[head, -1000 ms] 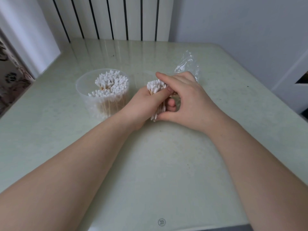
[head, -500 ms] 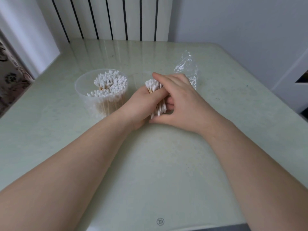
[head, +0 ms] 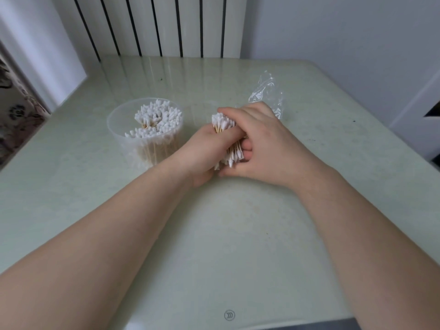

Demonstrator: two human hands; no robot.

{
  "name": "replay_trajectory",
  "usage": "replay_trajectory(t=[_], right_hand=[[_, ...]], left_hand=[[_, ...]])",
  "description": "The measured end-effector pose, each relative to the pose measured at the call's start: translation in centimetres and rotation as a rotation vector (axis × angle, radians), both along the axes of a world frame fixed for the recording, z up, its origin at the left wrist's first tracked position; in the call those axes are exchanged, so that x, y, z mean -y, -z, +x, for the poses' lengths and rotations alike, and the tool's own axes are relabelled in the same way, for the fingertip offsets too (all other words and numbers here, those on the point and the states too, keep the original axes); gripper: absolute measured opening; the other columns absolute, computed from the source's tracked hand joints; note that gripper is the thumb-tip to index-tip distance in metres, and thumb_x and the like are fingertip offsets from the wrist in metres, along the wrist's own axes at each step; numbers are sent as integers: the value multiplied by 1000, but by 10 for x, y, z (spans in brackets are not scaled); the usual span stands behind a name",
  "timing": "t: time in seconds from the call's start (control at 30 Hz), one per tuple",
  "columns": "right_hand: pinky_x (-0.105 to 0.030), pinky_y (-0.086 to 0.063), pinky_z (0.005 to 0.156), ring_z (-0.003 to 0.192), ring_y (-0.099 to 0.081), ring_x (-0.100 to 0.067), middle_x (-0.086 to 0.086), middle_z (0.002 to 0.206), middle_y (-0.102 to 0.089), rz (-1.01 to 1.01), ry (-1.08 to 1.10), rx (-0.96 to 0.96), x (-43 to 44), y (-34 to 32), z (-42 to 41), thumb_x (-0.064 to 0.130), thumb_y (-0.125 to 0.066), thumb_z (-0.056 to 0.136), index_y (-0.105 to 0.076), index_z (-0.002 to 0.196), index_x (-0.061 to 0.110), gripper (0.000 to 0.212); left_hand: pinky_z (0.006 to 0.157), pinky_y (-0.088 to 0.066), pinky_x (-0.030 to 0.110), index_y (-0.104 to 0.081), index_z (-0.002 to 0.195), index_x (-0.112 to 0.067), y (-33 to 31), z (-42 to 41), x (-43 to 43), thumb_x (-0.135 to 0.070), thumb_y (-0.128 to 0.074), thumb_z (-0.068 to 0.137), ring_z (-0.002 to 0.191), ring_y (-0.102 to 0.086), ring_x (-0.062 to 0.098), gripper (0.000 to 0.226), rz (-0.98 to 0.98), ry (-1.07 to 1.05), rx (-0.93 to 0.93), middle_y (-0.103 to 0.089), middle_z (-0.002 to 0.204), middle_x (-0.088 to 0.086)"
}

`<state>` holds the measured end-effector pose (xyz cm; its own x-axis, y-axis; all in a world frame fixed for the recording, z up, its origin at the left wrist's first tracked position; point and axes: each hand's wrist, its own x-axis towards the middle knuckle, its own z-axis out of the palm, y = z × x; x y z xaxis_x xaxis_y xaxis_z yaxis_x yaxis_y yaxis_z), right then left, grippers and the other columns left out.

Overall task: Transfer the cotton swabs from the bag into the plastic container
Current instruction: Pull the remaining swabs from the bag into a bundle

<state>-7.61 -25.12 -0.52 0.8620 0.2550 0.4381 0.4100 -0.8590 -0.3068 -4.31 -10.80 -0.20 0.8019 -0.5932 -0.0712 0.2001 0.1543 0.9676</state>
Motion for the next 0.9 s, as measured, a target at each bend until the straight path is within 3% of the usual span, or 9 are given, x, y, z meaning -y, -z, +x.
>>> replay_trajectory(t=[0.1,0.23,0.3,0.47,0.6,0.7,0.77,0.83,0.9], right_hand=[[-42,-39,111,136,-31,-14,11,147,-42,-39,25,-58,-2,-2,-3,63,-82,52,-32,153,23,120],[-43,-46,100,122,-47,-21,7,129,-59,-42,23,61,-7,0,3,53,-62,64,-48,144,16,90],[-42,-47,98,118,-50,-22,4,125,-62,-28,-1,66,-5,2,6,50,-60,65,-50,143,14,86],[-33,-45,105,131,-36,-11,14,133,-48,51,-9,-96,-2,1,-3,65,-81,59,-38,152,23,110],[-29,-43,103,122,-43,-11,17,122,-49,104,1,-43,-3,0,-1,58,-87,57,-49,143,25,99],[-33,-46,103,128,-38,-10,16,132,-46,118,-10,-125,-2,0,-3,57,-87,56,-43,147,28,105],[-38,-46,104,128,-41,-13,12,133,-49,94,-9,-80,-3,1,-3,53,-83,61,-44,146,25,98],[-36,-45,102,121,-47,-17,8,127,-57,60,5,14,-4,2,-1,45,-75,66,-51,141,21,83],[-29,-42,103,119,-47,-16,9,125,-58,45,8,8,-3,1,-1,43,-76,67,-51,142,21,82]], left_hand=[[60,-56,26,-57,104,-4,0,-1,2,-9,-52,103,79,-66,23,7,-12,-19,-21,-61,85,16],[66,-56,25,-58,107,-5,4,2,2,-11,-51,104,89,-67,22,10,48,-30,19,-63,93,16],[70,-57,27,-60,110,-4,4,3,2,-12,-52,103,92,-69,22,13,47,-16,16,-66,96,16],[60,-57,27,-60,105,-4,0,-1,1,-14,-56,102,80,-70,22,11,-16,-7,-53,-66,87,15],[60,-56,25,-62,93,-8,1,0,1,-13,-53,103,74,-69,17,14,24,-8,-17,-69,77,7],[64,-58,28,-61,98,-6,2,0,2,-14,-53,104,82,-69,23,13,-11,-7,-52,-68,85,14],[65,-59,27,-61,100,-6,2,1,2,-16,-53,104,85,-68,25,13,-6,-8,-47,-66,88,15],[61,-56,24,-60,93,-8,2,1,2,-14,-53,104,77,-68,19,14,16,-12,-29,-67,81,10],[57,-54,23,-58,88,-9,2,2,3,-13,-53,103,68,-66,16,17,23,-11,-32,-63,75,8]])
